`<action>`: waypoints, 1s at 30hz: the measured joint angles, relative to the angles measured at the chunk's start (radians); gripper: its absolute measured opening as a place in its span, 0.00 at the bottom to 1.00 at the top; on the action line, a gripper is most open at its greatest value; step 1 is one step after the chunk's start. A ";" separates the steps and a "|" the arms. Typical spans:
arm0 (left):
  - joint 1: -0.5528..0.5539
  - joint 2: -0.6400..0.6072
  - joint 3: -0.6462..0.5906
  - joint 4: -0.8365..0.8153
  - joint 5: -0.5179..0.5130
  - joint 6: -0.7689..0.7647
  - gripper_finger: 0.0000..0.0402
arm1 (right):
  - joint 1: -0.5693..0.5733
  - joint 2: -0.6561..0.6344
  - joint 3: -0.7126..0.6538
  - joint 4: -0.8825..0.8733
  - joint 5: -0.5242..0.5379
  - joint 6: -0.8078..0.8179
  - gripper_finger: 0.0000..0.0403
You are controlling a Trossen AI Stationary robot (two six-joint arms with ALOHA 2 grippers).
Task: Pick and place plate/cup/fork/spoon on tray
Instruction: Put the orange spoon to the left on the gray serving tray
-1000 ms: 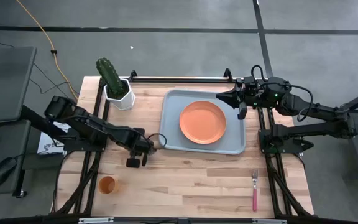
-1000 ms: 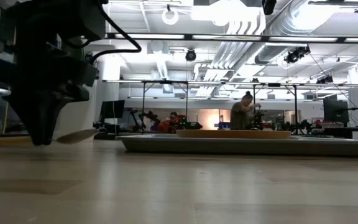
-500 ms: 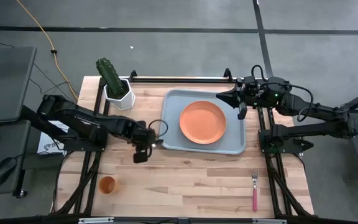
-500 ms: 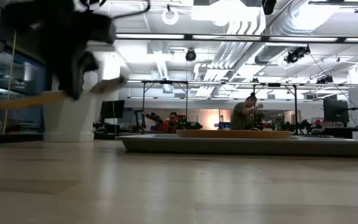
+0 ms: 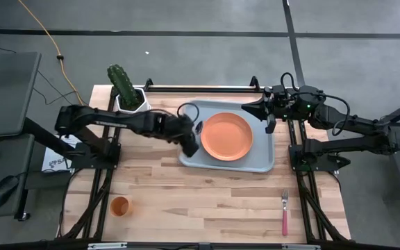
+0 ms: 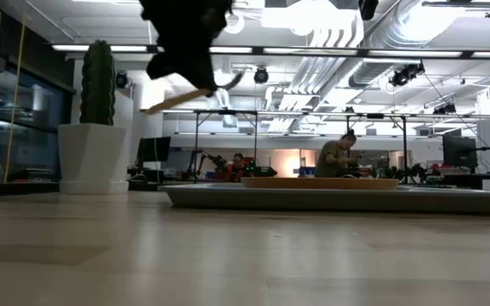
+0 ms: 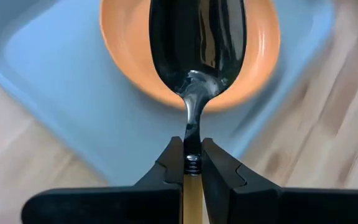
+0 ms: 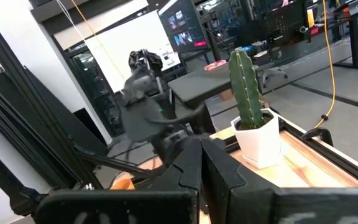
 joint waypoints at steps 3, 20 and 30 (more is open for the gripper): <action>0.032 0.021 -0.002 0.096 -0.011 -0.140 0.04 | 0.000 0.000 0.000 0.000 -0.004 0.011 0.00; 0.140 0.280 -0.046 0.166 -0.016 -0.327 0.04 | 0.000 0.000 0.000 -0.004 -0.003 0.011 0.00; 0.233 0.306 -0.046 0.162 0.011 -0.371 0.04 | 0.000 0.000 0.000 -0.016 -0.003 0.019 0.00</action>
